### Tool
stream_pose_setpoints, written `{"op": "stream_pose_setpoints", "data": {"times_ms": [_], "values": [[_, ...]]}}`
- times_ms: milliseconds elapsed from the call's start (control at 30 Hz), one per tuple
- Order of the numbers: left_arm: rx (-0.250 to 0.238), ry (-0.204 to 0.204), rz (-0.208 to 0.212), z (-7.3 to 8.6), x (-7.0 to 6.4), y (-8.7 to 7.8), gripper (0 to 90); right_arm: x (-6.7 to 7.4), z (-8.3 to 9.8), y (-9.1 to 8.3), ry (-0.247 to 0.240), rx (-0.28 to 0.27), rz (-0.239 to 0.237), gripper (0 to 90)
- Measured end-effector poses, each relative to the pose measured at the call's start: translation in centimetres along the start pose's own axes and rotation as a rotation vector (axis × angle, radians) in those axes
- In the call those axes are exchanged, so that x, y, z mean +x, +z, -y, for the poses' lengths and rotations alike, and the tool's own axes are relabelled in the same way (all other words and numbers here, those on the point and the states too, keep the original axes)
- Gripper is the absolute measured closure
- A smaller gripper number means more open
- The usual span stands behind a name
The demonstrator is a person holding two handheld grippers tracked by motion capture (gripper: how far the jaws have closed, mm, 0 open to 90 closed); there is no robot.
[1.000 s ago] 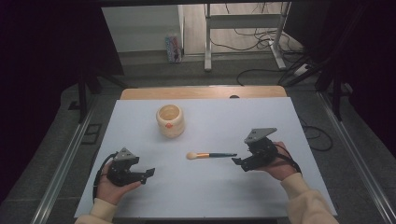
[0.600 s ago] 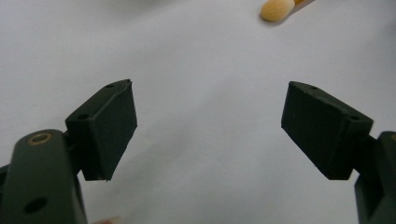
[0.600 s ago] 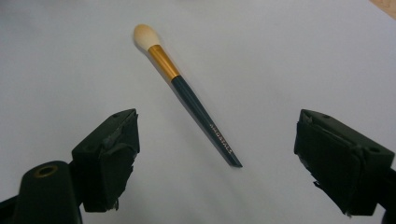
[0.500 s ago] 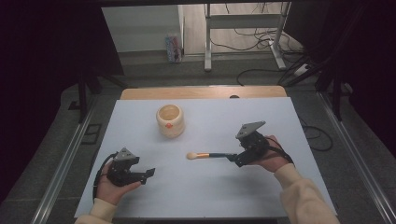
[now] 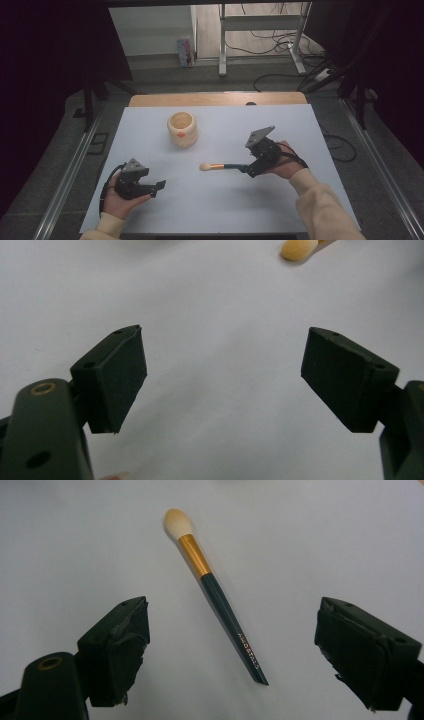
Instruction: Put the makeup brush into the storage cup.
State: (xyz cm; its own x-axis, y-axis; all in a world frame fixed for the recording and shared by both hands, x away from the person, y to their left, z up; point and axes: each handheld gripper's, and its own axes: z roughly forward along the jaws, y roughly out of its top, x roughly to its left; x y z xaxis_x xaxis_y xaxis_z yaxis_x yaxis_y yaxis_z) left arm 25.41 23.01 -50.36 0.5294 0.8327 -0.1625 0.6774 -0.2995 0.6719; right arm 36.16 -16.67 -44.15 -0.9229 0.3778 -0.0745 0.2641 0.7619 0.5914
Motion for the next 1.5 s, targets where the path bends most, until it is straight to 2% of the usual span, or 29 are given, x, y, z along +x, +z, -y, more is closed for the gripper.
{"op": "stream_pose_setpoints", "data": {"times_ms": [467,700,900,967,1000,1200,1500], "values": [[0.005,0.001,0.001,0.0,0.0,0.1,19.4,-0.5,-1.0,1.6,-0.060,0.050,-0.050,15.0],[0.001,0.002,-0.002,0.0,0.0,0.0,19.4,-0.8,-1.3,2.1,-0.069,0.054,-0.064,15.0],[-0.002,0.001,-0.001,0.0,-0.1,0.0,19.5,-1.1,-1.4,2.6,-0.095,0.071,-0.082,15.5],[0.005,0.014,-0.008,0.0,-0.3,0.1,19.4,-1.2,-1.5,2.8,-0.117,0.074,-0.090,16.3],[0.007,0.016,-0.009,-0.1,-0.3,0.1,19.4,-1.1,-1.6,2.8,-0.113,0.076,-0.096,16.6],[0.004,0.007,-0.007,0.0,-0.1,0.1,19.4,-1.0,-1.9,3.6,-0.153,0.099,-0.129,18.8],[0.004,0.004,-0.003,0.0,0.0,0.1,19.4,-1.1,-2.1,4.5,-0.168,0.140,-0.162,23.2]]}}
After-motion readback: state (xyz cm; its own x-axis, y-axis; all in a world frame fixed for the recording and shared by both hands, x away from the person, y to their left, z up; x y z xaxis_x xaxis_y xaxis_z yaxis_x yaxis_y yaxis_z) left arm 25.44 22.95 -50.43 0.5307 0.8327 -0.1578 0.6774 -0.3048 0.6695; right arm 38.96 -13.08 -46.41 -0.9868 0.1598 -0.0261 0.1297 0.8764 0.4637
